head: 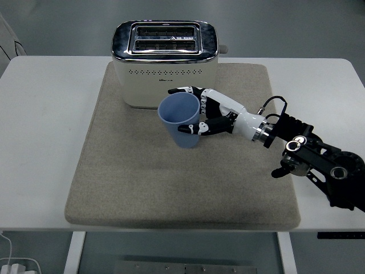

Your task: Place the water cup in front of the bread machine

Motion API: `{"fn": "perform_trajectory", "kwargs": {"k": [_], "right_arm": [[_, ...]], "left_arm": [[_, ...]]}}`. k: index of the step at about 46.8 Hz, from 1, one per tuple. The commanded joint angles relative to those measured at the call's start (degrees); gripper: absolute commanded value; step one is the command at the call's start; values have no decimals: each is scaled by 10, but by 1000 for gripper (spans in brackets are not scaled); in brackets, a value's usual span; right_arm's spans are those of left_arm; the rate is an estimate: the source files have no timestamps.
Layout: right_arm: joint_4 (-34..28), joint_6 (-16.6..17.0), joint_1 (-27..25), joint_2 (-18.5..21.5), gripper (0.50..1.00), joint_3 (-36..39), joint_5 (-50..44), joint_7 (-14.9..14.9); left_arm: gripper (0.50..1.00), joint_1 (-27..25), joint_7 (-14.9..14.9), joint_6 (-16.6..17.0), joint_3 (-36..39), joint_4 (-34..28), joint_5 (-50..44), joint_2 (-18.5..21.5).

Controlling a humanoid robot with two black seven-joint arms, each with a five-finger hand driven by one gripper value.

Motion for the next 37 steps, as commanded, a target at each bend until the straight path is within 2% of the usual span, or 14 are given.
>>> {"fn": "perform_trajectory", "kwargs": {"k": [1, 10, 17, 26, 34, 37], "right_arm": [[-1, -23, 0, 32, 507, 0, 0, -12], [-17, -87, -3, 103, 521, -5, 0, -36], [-31, -138, -5, 103, 531, -5, 0, -46], [-34, -158, -9, 103, 539, -3, 1, -46], [-33, -166, -18, 103, 592, -3, 3, -46], [-33, -166, -24, 103, 645, -4, 4, -46]], "left_arm": [[1000, 0, 0, 0, 0, 0, 0, 0], [1000, 0, 0, 0, 0, 0, 0, 0], [1000, 0, 0, 0, 0, 0, 0, 0], [1000, 0, 0, 0, 0, 0, 0, 0], [1000, 0, 0, 0, 0, 0, 0, 0], [1000, 0, 1, 0, 0, 0, 0, 0]]}}
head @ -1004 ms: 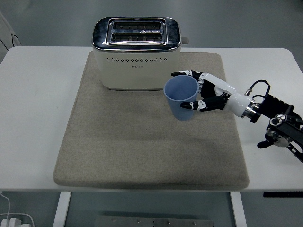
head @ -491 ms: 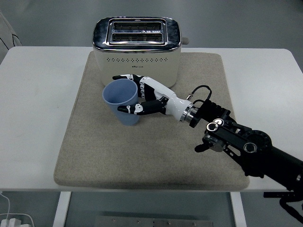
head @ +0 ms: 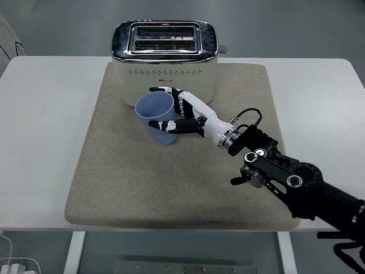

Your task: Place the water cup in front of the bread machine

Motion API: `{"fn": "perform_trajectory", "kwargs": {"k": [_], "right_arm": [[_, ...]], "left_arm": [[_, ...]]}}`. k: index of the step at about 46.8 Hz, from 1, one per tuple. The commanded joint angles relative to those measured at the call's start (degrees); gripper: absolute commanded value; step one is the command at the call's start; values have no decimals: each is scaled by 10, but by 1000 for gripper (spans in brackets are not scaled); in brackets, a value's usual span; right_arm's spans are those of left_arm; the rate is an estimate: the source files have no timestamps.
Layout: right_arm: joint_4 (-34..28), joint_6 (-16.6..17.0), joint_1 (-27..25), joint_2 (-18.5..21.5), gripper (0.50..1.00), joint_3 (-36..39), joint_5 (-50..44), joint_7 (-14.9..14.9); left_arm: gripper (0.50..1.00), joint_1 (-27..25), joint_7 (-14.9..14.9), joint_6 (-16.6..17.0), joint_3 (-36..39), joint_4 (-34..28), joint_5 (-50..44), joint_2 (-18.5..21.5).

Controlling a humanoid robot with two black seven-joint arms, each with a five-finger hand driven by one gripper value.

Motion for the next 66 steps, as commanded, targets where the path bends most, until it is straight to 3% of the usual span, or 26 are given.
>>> {"fn": "perform_trajectory", "kwargs": {"k": [1, 4, 8, 14, 66], "right_arm": [[0, 0, -7, 0, 668, -2, 3, 0], [1, 1, -10, 0, 725, -2, 5, 0], [1, 1, -11, 0, 860, -3, 6, 0], [1, 5, -13, 0, 926, -3, 7, 0], [1, 36, 2, 0, 928, 4, 8, 0]], "left_arm": [[1000, 0, 0, 0, 0, 0, 0, 0], [1000, 0, 0, 0, 0, 0, 0, 0], [1000, 0, 0, 0, 0, 0, 0, 0], [1000, 0, 0, 0, 0, 0, 0, 0], [1000, 0, 0, 0, 0, 0, 0, 0]]}}
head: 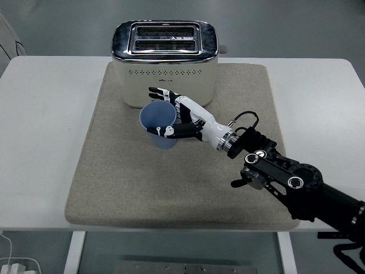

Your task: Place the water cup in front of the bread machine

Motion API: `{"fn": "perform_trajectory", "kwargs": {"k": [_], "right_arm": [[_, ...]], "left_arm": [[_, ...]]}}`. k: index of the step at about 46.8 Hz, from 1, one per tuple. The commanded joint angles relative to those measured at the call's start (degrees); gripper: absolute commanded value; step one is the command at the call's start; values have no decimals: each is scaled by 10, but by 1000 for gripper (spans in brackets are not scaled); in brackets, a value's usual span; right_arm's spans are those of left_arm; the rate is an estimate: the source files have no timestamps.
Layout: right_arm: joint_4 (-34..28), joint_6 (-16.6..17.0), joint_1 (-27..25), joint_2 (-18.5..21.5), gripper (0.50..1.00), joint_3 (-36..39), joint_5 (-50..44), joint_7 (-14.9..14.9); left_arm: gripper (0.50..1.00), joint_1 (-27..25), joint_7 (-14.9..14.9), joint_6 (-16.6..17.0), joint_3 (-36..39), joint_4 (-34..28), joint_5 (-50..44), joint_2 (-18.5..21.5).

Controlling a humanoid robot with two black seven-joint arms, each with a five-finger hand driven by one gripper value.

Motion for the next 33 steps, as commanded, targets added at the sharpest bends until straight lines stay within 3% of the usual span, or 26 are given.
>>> {"fn": "perform_trajectory", "kwargs": {"k": [1, 22, 33], "right_arm": [[0, 0, 2, 0, 928, 4, 0, 0], [0, 17, 24, -26, 928, 24, 2, 7], [6, 81, 24, -55, 928, 59, 3, 8]], "left_arm": [[1000, 0, 0, 0, 0, 0, 0, 0], [1000, 0, 0, 0, 0, 0, 0, 0], [1000, 0, 0, 0, 0, 0, 0, 0]]}}
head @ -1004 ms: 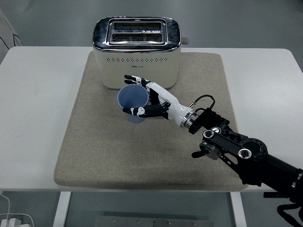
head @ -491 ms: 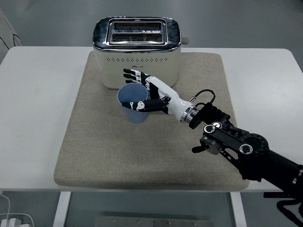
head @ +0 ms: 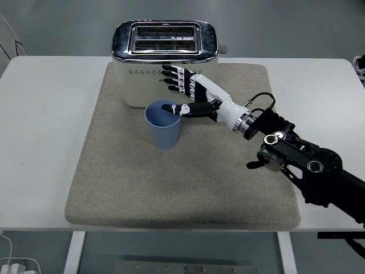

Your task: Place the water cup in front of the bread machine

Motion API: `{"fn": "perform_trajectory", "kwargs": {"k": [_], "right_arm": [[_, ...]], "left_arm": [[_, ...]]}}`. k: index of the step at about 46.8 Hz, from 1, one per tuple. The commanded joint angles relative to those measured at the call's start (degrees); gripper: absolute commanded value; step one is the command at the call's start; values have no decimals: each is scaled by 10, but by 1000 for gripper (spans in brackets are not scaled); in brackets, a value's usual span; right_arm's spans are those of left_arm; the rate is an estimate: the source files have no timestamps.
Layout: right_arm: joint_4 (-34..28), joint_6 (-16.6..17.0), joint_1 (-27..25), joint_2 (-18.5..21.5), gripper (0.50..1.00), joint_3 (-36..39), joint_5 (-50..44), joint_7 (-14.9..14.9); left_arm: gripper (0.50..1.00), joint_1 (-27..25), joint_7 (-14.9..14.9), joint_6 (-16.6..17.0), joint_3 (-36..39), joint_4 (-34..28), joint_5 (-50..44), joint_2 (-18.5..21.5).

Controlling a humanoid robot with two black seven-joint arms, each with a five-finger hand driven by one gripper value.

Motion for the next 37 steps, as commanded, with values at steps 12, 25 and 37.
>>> {"fn": "perform_trajectory", "kwargs": {"k": [12, 25, 37], "right_arm": [[4, 127, -9, -60, 928, 41, 1, 3], [-2, 213, -33, -139, 928, 110, 2, 14], [-39, 211, -31, -162, 926, 117, 104, -4]], "left_arm": [[1000, 0, 0, 0, 0, 0, 0, 0], [1000, 0, 0, 0, 0, 0, 0, 0], [1000, 0, 0, 0, 0, 0, 0, 0]]}}
